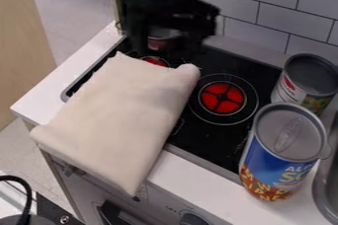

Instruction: Move the foodcan on the top left of the counter top

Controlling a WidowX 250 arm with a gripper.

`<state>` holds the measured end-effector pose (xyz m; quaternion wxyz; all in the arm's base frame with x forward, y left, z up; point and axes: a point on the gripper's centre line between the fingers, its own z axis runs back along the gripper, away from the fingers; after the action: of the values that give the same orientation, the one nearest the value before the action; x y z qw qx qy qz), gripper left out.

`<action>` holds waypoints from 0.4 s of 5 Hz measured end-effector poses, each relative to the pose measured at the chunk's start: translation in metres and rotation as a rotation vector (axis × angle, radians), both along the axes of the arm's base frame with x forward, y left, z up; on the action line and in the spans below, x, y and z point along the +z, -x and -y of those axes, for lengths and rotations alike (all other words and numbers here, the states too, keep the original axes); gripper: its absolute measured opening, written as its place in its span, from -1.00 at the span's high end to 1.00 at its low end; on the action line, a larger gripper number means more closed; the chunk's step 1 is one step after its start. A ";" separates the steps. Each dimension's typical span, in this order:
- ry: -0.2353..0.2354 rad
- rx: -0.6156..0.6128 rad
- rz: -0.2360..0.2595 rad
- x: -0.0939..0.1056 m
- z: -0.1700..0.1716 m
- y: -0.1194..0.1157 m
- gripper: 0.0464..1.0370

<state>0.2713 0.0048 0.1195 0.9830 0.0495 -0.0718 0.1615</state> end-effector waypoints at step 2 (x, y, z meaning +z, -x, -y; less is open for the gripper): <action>-0.004 0.128 0.104 0.009 0.038 -0.009 -0.92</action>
<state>0.2806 -0.0327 0.1281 0.9655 0.0478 -0.1196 0.2264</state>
